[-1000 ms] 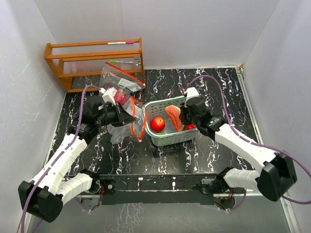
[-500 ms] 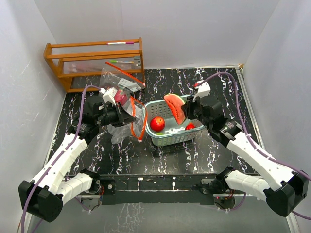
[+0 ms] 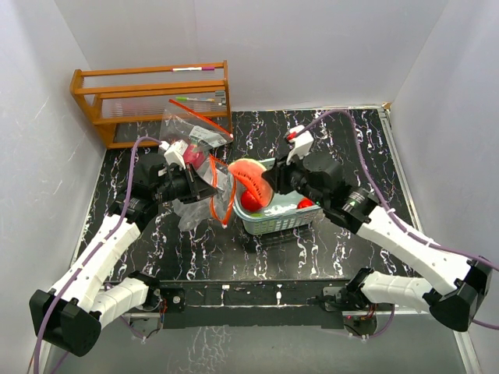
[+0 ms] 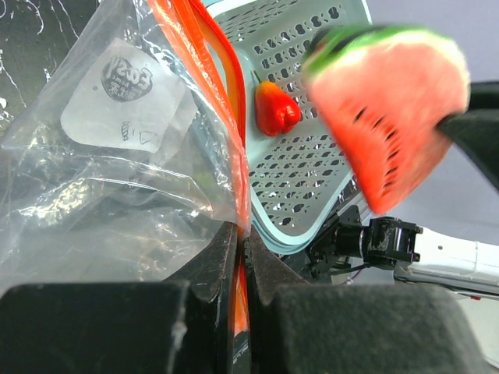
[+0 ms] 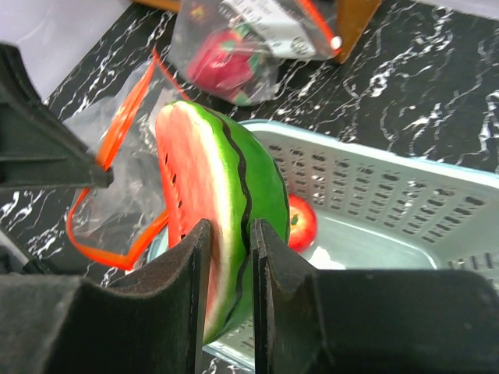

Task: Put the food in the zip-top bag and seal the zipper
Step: Place the fake fruit in the zipper food storage bag.

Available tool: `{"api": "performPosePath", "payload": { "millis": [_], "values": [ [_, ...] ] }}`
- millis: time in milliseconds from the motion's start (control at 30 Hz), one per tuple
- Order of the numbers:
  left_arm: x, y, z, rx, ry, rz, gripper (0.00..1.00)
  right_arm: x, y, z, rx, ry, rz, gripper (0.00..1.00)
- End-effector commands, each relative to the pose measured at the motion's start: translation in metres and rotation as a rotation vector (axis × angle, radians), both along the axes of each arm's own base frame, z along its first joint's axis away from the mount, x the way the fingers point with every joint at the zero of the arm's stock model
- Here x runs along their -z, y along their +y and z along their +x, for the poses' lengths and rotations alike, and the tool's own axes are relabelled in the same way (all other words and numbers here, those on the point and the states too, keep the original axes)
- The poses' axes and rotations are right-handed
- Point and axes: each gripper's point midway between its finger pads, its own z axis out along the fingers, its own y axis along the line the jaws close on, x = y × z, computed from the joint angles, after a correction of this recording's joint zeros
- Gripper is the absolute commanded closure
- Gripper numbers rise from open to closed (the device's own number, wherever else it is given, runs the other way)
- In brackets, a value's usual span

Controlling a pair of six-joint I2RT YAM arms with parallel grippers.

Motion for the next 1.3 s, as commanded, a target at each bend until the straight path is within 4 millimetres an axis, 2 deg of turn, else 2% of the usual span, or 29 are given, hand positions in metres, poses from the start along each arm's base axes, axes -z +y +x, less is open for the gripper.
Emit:
{"api": "performPosePath", "payload": {
  "millis": [0,233,500,733,1000,1067,1200,1267],
  "values": [
    [-0.019,-0.002,0.002,0.009,-0.048,-0.008,1.00,-0.024,0.024,-0.006,-0.020,-0.039,0.082,0.92],
    [-0.018,-0.003,0.002,0.011,-0.042,-0.018,1.00,-0.013,0.050,-0.017,-0.054,-0.024,0.063,0.92],
    [-0.020,-0.007,0.002,0.015,-0.035,-0.050,1.00,0.006,0.078,-0.005,-0.037,-0.024,0.013,0.92],
    [-0.019,-0.018,-0.007,0.060,0.006,-0.143,1.00,0.000,0.111,0.008,-0.047,-0.062,-0.001,0.92],
    [-0.013,-0.017,-0.011,0.063,0.014,-0.138,1.00,-0.015,0.130,0.001,-0.121,-0.079,0.044,0.92],
    [-0.014,-0.017,-0.011,0.065,0.012,-0.138,1.00,-0.014,0.133,-0.001,-0.140,-0.072,0.044,0.87],
    [-0.012,-0.015,-0.013,0.066,0.014,-0.128,1.00,-0.016,0.131,0.000,-0.128,-0.067,0.042,0.59],
    [-0.011,-0.015,-0.015,0.066,0.015,-0.122,1.00,-0.019,0.124,0.002,-0.098,-0.076,0.039,0.49]
  ]
}}
